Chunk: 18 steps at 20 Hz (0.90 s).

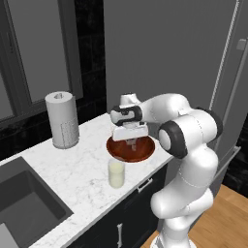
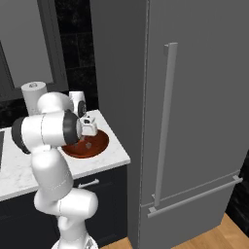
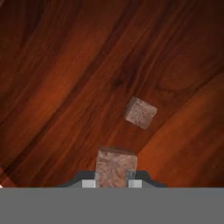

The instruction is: Grab a lemon wedge from the fridge and one ice cube from the ice bowl, and put them in the glass of lemonade.

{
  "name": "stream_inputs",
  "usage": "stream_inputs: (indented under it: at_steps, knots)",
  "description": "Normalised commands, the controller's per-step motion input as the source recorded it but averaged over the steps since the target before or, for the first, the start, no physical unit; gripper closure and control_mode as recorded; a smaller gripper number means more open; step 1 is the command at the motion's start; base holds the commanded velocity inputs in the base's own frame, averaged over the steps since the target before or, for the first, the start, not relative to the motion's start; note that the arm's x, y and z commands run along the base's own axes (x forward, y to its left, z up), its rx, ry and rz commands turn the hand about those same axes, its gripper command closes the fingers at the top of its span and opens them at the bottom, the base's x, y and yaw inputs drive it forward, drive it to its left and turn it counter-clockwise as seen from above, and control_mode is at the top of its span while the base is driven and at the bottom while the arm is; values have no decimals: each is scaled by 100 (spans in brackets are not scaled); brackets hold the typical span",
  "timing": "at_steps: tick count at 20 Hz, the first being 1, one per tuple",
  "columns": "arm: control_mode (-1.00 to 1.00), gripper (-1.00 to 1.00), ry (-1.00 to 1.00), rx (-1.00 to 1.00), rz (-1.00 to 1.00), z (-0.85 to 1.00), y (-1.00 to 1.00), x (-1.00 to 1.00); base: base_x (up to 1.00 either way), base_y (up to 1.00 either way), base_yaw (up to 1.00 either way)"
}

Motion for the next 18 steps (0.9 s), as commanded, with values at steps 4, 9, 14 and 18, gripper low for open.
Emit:
stream_inputs:
  at_steps: [4, 9, 14, 18]
  knots:
    - [-100, 100, 0, 0, 0, 92, 0, -54, 0, 0, 0]
    - [-100, 100, -1, 1, 15, 28, 16, -97, 0, 0, 0]
    - [-100, 100, 0, 0, 37, 36, 54, -86, 0, 0, 0]
    - [-100, 100, 0, 0, 45, 42, 58, -52, 0, 0, 0]
